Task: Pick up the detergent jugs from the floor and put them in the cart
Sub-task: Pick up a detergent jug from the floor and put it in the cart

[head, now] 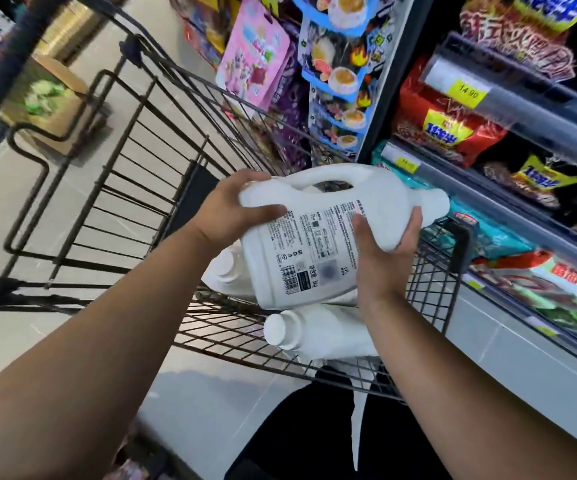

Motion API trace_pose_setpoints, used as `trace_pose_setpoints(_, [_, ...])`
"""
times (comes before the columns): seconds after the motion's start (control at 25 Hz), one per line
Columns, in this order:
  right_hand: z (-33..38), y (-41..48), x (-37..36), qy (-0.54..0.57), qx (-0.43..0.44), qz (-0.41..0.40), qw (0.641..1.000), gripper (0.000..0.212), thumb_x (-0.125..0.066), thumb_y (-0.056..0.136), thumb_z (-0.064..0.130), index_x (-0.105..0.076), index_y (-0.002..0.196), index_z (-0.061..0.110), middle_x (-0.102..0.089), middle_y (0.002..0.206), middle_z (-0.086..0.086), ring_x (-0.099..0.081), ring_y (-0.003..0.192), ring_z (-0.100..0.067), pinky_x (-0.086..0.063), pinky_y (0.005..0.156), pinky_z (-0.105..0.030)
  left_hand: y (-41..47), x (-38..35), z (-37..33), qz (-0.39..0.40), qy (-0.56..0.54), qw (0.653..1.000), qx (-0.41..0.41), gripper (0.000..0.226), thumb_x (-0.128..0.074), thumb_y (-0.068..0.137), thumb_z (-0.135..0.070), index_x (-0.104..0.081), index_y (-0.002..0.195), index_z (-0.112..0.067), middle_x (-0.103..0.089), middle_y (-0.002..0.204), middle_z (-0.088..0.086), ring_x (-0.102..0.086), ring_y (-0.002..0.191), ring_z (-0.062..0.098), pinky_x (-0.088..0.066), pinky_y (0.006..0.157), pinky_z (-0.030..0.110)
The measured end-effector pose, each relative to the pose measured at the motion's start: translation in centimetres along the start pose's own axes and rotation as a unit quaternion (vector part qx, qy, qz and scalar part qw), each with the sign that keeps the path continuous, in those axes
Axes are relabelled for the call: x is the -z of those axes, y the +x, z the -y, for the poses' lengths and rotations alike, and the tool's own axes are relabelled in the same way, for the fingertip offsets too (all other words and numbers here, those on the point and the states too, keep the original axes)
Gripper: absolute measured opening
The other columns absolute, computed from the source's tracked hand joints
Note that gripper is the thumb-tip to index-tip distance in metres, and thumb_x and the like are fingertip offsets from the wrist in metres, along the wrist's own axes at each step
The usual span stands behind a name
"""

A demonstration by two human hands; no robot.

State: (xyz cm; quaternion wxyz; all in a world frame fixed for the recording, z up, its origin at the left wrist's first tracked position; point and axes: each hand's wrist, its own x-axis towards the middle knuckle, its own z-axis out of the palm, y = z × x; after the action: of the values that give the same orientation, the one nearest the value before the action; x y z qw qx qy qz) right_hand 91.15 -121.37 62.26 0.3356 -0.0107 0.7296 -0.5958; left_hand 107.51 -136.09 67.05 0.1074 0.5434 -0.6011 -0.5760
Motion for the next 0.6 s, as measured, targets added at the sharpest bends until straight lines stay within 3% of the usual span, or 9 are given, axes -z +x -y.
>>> trace_pose_setpoints(0.12, [-0.2,-0.3,-0.4,-0.017,-0.003,-0.016,1.0,0.09,-0.079,0.077,0.031,-0.026,0.15,0.035,-0.053,0.113,0.025,-0.052,0.09,0.024,-0.042,0.069,0.0,0.5,-0.2,0.1,0.013,0.012,1.0,0.021,0.05,-0.085,0.071,-0.023,-0.061,0.115,-0.028,-0.064,0.113,0.004,-0.069,0.096,0.024,-0.059,0.082,0.043])
trace_pose_setpoints(0.24, [0.0,-0.3,-0.6,-0.031,-0.006,-0.027,0.999,0.094,-0.08,0.073,0.041,-0.025,0.149,0.042,-0.054,0.126,0.011,-0.057,0.103,0.001,-0.044,0.08,-0.012,0.6,-0.2,0.0,0.006,0.043,0.999,0.024,0.056,-0.088,0.059,-0.041,-0.06,0.107,-0.041,-0.057,0.123,0.006,-0.066,0.101,0.027,-0.059,0.084,0.045])
trace_pose_setpoints(0.4, [-0.2,-0.9,-0.4,-0.073,0.021,-0.015,0.997,0.098,-0.082,0.07,0.043,-0.023,0.149,0.043,-0.048,0.124,0.011,-0.053,0.114,-0.011,-0.044,0.099,-0.028,0.3,-1.4,0.0,-0.017,0.117,0.993,-0.03,0.057,-0.086,0.058,-0.051,-0.057,0.106,-0.046,-0.056,0.121,-0.003,-0.061,0.107,0.02,-0.055,0.09,0.041])
trace_pose_setpoints(0.48, [-0.3,-0.8,-0.5,-0.114,0.018,-0.012,0.993,0.101,-0.081,0.067,0.047,-0.021,0.148,0.047,-0.036,0.142,0.003,-0.042,0.13,-0.019,-0.037,0.11,-0.034,0.0,-2.3,0.0,-0.024,0.123,0.991,-0.055,0.058,-0.085,0.059,-0.055,-0.057,0.109,-0.045,-0.058,0.119,-0.008,-0.058,0.111,0.016,-0.049,0.098,0.037])
trace_pose_setpoints(0.6, [-0.4,0.5,0.1,-0.235,-0.004,-0.03,0.972,0.098,-0.078,0.07,0.052,-0.018,0.147,0.052,-0.002,0.162,-0.009,-0.019,0.146,-0.034,-0.034,0.112,-0.047,-0.8,-3.7,0.9,0.006,0.173,0.98,-0.097,0.063,-0.084,0.069,-0.043,-0.058,0.124,-0.028,-0.054,0.127,-0.008,-0.047,0.116,0.007,-0.035,0.104,0.021])
